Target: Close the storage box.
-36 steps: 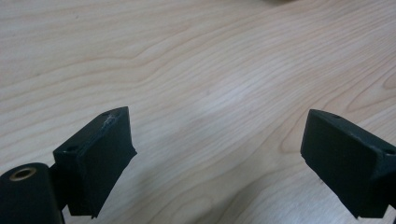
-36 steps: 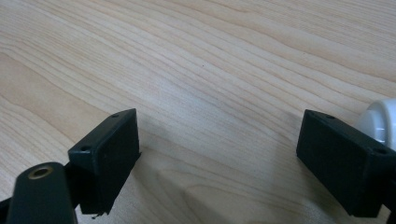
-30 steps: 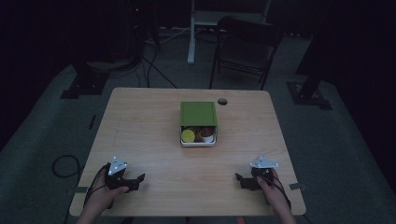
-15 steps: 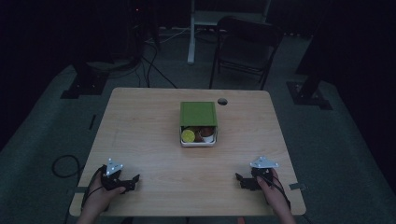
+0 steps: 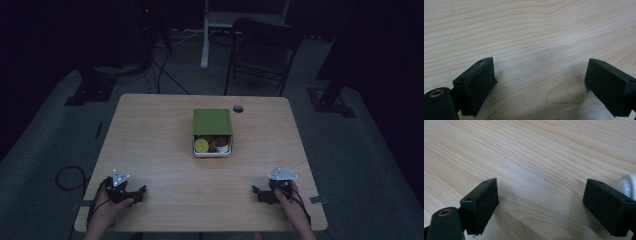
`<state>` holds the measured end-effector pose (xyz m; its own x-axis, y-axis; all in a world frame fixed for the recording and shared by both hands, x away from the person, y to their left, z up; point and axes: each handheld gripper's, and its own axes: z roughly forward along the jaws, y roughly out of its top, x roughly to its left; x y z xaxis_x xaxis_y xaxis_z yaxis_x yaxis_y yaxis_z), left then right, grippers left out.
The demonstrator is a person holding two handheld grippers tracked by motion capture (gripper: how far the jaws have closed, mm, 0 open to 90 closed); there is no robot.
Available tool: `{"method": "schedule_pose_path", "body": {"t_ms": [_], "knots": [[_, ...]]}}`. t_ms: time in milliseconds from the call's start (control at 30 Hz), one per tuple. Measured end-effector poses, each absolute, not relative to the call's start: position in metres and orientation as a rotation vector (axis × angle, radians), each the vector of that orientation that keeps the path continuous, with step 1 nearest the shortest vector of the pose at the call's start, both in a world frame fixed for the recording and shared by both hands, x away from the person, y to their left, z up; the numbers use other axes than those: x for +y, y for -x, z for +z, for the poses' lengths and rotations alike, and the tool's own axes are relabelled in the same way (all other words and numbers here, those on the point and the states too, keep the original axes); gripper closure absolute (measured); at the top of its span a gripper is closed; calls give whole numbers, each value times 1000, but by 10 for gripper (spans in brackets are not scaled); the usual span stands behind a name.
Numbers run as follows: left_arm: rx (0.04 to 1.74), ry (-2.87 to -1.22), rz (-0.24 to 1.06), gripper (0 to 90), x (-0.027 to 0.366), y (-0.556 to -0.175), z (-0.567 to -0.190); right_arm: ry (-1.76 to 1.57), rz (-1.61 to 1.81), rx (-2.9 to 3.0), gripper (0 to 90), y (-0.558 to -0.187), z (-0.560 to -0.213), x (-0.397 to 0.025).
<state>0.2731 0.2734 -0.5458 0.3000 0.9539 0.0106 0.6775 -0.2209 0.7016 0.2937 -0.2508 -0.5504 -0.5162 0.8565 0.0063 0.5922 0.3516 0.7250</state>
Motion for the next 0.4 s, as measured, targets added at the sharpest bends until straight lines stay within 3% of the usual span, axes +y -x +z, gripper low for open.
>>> {"method": "schedule_pose_path", "body": {"t_ms": [400], "knots": [[1589,-1897,661,92,268,-276,-546,-1273,969,2245,125,-294,-550,-251]]}}
